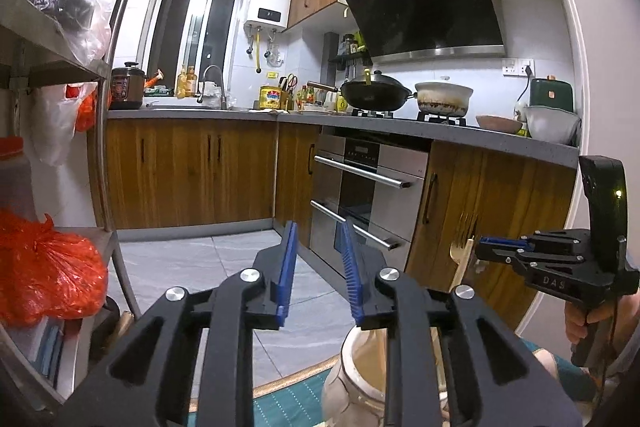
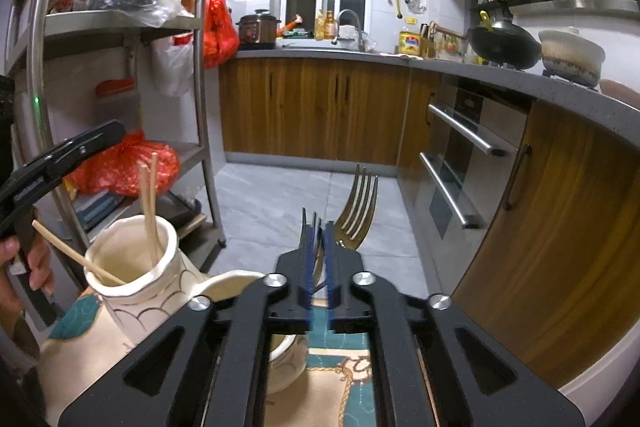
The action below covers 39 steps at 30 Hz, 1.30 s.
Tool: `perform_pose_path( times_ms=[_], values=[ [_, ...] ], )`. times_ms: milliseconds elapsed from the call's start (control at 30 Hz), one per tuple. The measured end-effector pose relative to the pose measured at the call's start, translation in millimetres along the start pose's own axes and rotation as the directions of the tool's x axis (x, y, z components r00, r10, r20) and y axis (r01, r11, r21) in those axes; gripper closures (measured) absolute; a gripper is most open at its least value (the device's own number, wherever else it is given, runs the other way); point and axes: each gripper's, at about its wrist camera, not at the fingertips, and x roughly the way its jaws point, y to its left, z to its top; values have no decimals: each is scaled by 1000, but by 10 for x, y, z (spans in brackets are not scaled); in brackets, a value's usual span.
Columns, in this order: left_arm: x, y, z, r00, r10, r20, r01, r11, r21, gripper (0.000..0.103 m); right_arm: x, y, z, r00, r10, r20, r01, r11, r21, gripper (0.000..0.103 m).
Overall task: Organize utensils
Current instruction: 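Drop the chopstick into the tall holder while the right tool drops the fork into the small holder, then move both tools back over the remaining utensils on the table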
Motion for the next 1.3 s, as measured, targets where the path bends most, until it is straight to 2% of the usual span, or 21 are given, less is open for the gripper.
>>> perform_pose_path(
  times_ms=[33, 133, 200, 267, 333, 367, 400, 467, 567, 867, 1067, 1300],
  values=[
    [-13, 5, 6, 1000, 3, -3, -3, 1000, 0, 80, -18, -7, -1, 1000, 9, 1, -9, 1000, 8, 85],
    [-61, 4, 23, 1000, 22, -16, -22, 1000, 7, 78, -92, -14, 19, 1000, 16, 14, -16, 1000, 11, 66],
    [-109, -7, 33, 999, 48, -18, -48, 999, 18, 74, -172, -8, 34, 999, 20, 31, -20, 1000, 7, 62],
    [-183, -21, 40, 998, 63, -15, -62, 998, 25, 62, -267, 2, 43, 999, 17, 47, -17, 1000, 2, 51],
    [-270, -48, 48, 997, 70, -16, -70, 997, 32, 55, -380, -2, 43, 997, 23, 70, -24, 1000, 11, 34],
    [-307, -62, 55, 997, 78, -16, -77, 996, 36, 48, -430, -8, 41, 997, 26, 79, -27, 999, 18, 25],
    [-348, -79, 59, 996, 88, -15, -88, 995, 39, 44, -466, -20, 44, 996, 29, 85, -31, 999, 24, 21],
    [-462, -125, 69, 994, 107, -8, -107, 993, 42, 24, -571, -51, 32, 994, 41, 104, -46, 998, 45, 8],
    [-617, -181, 80, 991, 131, 2, -131, 990, 43, 6, -741, -90, 0, 991, 45, 128, -55, 996, 75, 5],
    [-1046, -354, 2, 990, 136, -31, -137, 990, -14, 6, -1094, -83, -206, 991, 9, 135, -17, 998, 56, 5],
    [-1171, -497, -110, 987, 150, -60, -151, 988, -22, 6, -1205, -131, -398, 994, 5, 110, -12, 998, 66, 5],
    [-1195, -733, -383, 977, 163, -137, -168, 986, -26, 6, -1242, -171, -682, 999, -12, 50, 8, 997, 80, 5]
  ],
)
